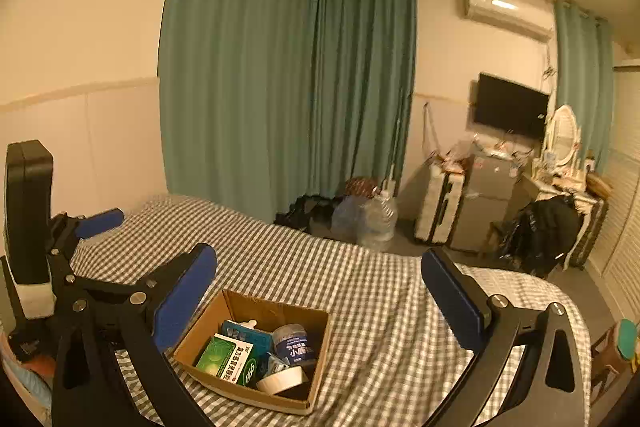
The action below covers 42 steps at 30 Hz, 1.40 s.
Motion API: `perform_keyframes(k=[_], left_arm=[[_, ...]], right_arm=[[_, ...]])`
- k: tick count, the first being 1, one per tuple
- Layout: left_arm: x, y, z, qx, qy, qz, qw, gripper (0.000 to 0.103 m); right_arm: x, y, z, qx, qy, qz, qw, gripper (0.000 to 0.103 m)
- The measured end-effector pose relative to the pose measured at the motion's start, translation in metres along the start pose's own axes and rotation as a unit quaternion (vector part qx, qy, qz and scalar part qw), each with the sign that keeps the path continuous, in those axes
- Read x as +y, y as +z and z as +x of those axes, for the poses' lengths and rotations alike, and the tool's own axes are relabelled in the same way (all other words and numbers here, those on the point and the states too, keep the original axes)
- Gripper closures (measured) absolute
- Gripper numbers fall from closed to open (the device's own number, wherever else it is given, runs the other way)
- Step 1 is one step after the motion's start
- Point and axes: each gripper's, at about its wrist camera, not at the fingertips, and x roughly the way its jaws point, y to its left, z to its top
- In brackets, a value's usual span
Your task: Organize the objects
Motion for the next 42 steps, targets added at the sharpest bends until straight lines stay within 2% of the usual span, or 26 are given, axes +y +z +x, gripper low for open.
perform_keyframes(k=[6,8,13,18,24,31,42], left_arm=[[0.0,-0.004,-0.054,-0.046,0.015,-0.012,0.9987,0.0],[0.001,-0.01,-0.063,-0.065,0.023,-0.018,0.9975,0.0],[0.002,-0.033,-0.073,-0.075,0.034,-0.026,0.9962,0.0],[0.011,-0.078,-0.063,-0.053,0.045,-0.055,0.9961,0.0],[0.01,-0.116,-0.037,-0.026,0.063,-0.04,0.9969,0.0],[0.011,-0.125,-0.025,-0.007,0.053,-0.046,0.9975,0.0],[0.009,-0.124,-0.026,-0.002,0.052,-0.046,0.9976,0.0]], right_arm=[[0.005,-0.009,-0.05,-0.042,-0.024,0.002,0.999,0.001],[0.004,-0.018,-0.059,-0.044,-0.035,0.016,0.998,0.001],[0.008,-0.045,-0.058,-0.054,-0.03,0.029,0.998,0.001],[0.017,-0.086,-0.041,-0.054,-0.071,0.018,0.996,0.001],[0.017,-0.126,-0.005,-0.026,-0.06,0.041,0.997,0.0],[0.024,-0.142,0.015,-0.011,-0.063,0.037,0.997,0.001],[0.019,-0.143,0.008,-0.008,-0.067,0.043,0.997,0.001]])
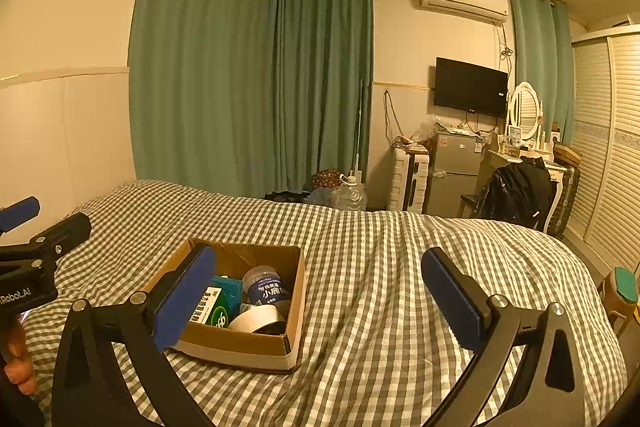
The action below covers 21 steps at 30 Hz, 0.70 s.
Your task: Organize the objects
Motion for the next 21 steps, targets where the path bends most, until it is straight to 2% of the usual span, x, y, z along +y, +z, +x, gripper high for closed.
perform_keyframes(k=[21], left_arm=[[-0.0024,-0.0024,-0.0012,0.002,0.005,0.002,1.0,0.0]], right_arm=[[0.0003,0.0015,-0.0087,0.003,0.005,0.002,1.0,0.001]])
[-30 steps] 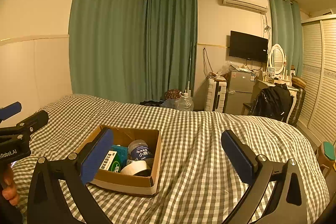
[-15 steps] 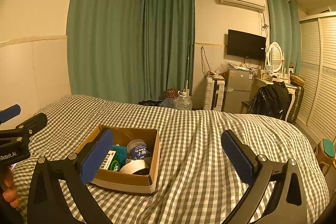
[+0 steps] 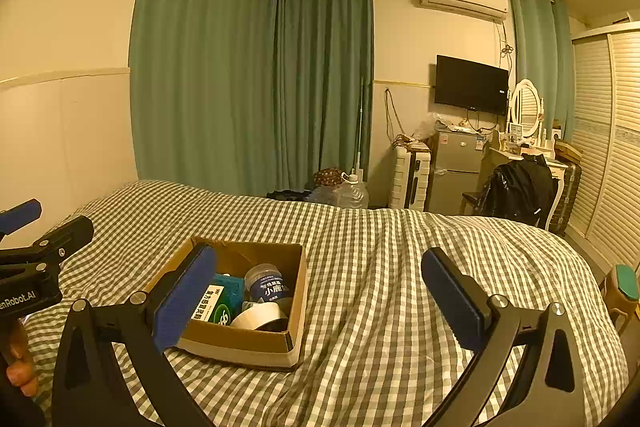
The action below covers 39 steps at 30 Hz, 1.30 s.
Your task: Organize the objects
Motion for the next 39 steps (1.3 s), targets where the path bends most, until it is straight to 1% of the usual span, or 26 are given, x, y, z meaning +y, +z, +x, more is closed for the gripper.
perform_keyframes(k=[28,32,39], left_arm=[[-0.0001,-0.0037,-0.0035,0.001,0.011,0.006,0.9999,0.0],[-0.0018,-0.0033,-0.005,0.002,0.004,0.01,0.9999,0.0],[-0.0031,-0.0032,-0.0058,0.002,0.006,0.009,0.9999,0.0]], right_arm=[[0.0041,-0.0022,0.0018,0.003,0.001,-0.002,1.0,0.0],[0.0057,-0.0044,0.0035,0.005,-0.001,-0.001,1.0,0.001],[0.007,-0.0059,0.0042,0.006,-0.003,-0.002,1.0,0.0]])
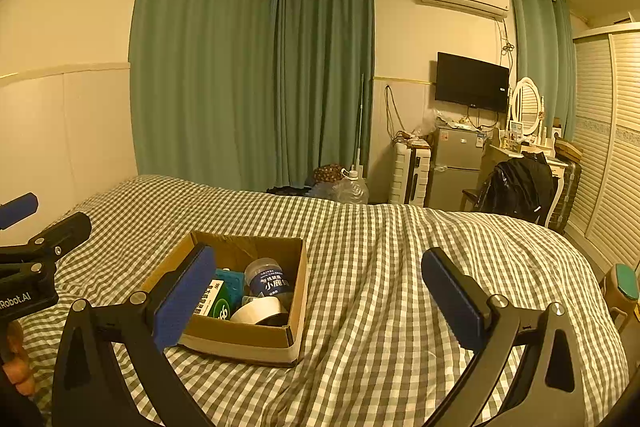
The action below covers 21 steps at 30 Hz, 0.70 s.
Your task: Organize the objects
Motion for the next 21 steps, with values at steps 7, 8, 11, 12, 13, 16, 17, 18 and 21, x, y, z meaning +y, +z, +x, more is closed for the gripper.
perform_keyframes(k=[7,8,11,12,13,16,17,18,21], left_arm=[[0.0,-0.0002,-0.0002,0.001,0.0,0.001,1.0,0.0],[-0.0004,0.0,-0.0004,0.002,0.0,0.001,1.0,0.0],[-0.0008,0.0,-0.0012,0.003,-0.001,0.002,1.0,0.0],[-0.001,-0.0001,-0.0013,0.002,0.0,0.002,1.0,0.0],[-0.0012,-0.0005,-0.0017,0.002,0.0,0.002,1.0,0.0],[-0.0014,-0.0007,-0.0018,0.002,0.0,0.001,1.0,0.0],[-0.0015,-0.0006,-0.0018,0.002,-0.001,0.002,1.0,0.0],[-0.0016,-0.0007,-0.0017,0.003,-0.001,0.002,1.0,0.0],[-0.0021,-0.0009,-0.0004,0.004,0.0,0.003,1.0,0.0]], right_arm=[[-0.0007,-0.0001,0.0004,0.001,0.0,-0.001,1.0,0.0],[-0.0005,0.0,0.0004,0.001,-0.001,-0.001,1.0,0.0],[-0.0007,-0.0004,0.0008,0.001,-0.001,-0.002,1.0,0.001],[-0.001,-0.0005,0.0011,0.001,-0.001,-0.002,1.0,0.0],[-0.001,-0.0006,0.0014,0.001,-0.001,-0.002,1.0,0.0],[-0.0019,-0.0006,0.0016,0.0,-0.001,-0.002,1.0,0.0],[-0.002,-0.0008,0.0013,0.0,-0.001,-0.002,1.0,0.0],[-0.0021,-0.0008,0.0012,0.0,-0.001,-0.002,1.0,0.0],[-0.0025,-0.0009,0.0016,0.002,-0.001,-0.003,1.0,0.0]])
